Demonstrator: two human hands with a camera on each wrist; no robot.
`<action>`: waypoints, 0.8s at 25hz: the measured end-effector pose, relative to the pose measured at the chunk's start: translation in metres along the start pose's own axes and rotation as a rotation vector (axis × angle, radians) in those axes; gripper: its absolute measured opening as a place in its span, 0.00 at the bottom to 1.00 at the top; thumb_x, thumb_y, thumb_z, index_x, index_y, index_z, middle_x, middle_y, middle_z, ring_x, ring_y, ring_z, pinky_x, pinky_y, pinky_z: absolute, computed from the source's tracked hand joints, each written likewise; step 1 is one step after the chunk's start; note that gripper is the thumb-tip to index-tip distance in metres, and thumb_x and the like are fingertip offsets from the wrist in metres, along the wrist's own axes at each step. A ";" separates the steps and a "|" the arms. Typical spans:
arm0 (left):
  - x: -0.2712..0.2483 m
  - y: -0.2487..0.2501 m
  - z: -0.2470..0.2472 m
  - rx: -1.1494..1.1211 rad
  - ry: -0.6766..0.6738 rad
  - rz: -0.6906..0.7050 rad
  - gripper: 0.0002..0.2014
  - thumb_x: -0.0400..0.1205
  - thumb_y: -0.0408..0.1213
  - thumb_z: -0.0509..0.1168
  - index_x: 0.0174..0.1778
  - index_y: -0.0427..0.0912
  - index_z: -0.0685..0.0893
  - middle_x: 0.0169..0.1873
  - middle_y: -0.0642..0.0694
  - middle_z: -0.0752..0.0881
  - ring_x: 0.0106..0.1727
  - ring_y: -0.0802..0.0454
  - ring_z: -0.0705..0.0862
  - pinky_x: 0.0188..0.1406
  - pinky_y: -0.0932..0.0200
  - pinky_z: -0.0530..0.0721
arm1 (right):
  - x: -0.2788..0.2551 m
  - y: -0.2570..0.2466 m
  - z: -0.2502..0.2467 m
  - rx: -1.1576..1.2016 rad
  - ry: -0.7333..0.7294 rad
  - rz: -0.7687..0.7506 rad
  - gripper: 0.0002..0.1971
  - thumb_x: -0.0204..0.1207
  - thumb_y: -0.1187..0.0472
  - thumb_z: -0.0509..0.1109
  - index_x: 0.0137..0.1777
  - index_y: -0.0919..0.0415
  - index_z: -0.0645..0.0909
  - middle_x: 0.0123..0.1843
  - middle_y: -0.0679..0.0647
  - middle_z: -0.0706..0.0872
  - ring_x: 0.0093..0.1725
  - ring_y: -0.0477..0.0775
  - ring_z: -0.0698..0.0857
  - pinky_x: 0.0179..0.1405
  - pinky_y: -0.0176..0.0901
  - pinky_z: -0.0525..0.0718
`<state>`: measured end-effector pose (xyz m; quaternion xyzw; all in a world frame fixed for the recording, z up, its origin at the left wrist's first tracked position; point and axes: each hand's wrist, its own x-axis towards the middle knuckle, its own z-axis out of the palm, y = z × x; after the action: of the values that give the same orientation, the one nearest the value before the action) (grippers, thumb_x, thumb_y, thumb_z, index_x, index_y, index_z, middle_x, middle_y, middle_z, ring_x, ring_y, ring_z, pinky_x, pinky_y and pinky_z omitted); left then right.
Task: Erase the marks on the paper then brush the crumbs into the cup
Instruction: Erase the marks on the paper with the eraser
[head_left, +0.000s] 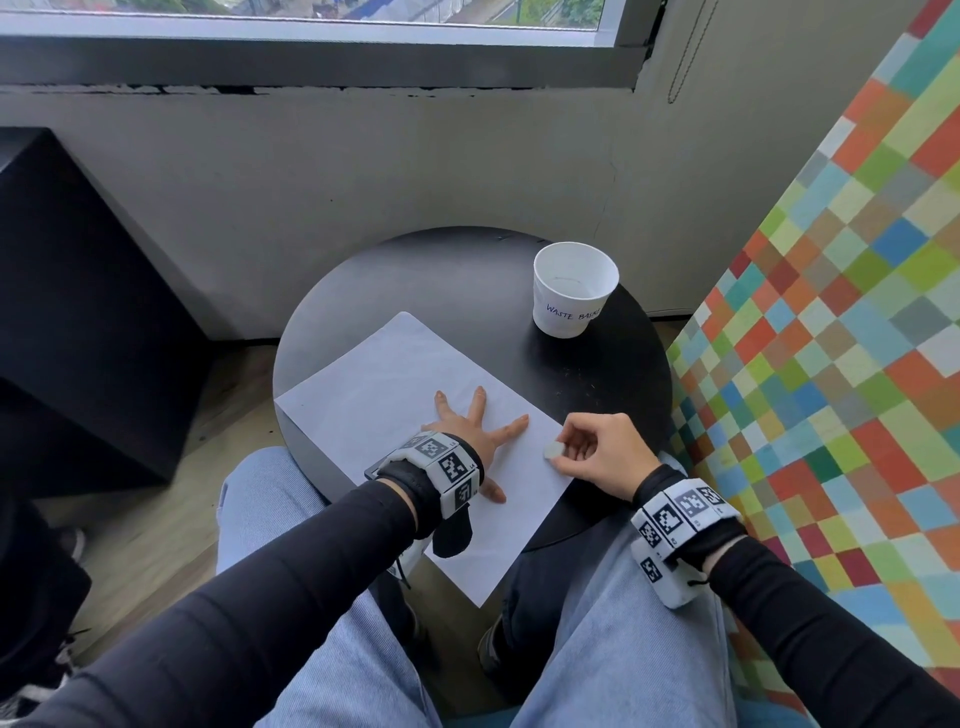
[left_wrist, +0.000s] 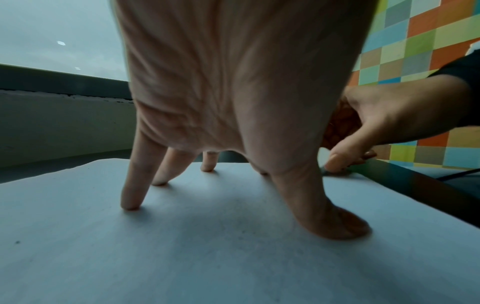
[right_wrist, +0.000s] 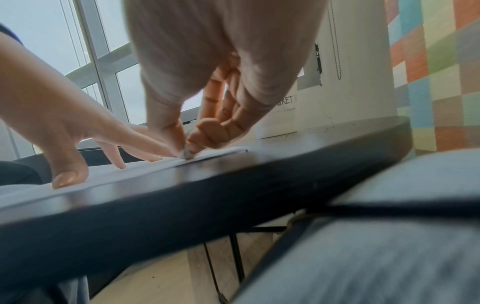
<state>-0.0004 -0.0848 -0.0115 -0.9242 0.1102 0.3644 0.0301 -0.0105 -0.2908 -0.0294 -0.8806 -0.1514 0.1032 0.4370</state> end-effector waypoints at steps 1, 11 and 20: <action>0.000 0.000 0.000 0.001 -0.002 -0.001 0.55 0.73 0.64 0.73 0.79 0.77 0.34 0.84 0.47 0.28 0.80 0.18 0.31 0.71 0.23 0.71 | -0.001 -0.001 0.001 0.016 -0.065 0.000 0.08 0.65 0.66 0.81 0.34 0.65 0.82 0.26 0.52 0.81 0.26 0.42 0.76 0.30 0.34 0.78; -0.002 0.002 -0.002 0.005 -0.010 0.001 0.54 0.74 0.63 0.73 0.80 0.76 0.34 0.84 0.46 0.28 0.79 0.17 0.31 0.71 0.21 0.69 | -0.006 -0.001 -0.003 0.065 -0.106 0.021 0.08 0.65 0.65 0.82 0.35 0.64 0.85 0.27 0.51 0.82 0.27 0.42 0.77 0.30 0.34 0.77; -0.004 0.001 -0.002 -0.011 0.005 0.007 0.54 0.74 0.63 0.73 0.80 0.76 0.36 0.84 0.46 0.29 0.79 0.17 0.31 0.71 0.22 0.70 | 0.001 0.004 -0.006 -0.084 0.233 0.037 0.08 0.64 0.66 0.79 0.33 0.61 0.81 0.25 0.48 0.81 0.24 0.41 0.76 0.29 0.34 0.76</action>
<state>-0.0025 -0.0855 -0.0075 -0.9249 0.1115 0.3629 0.0233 -0.0068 -0.2976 -0.0289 -0.9068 -0.0876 0.0016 0.4125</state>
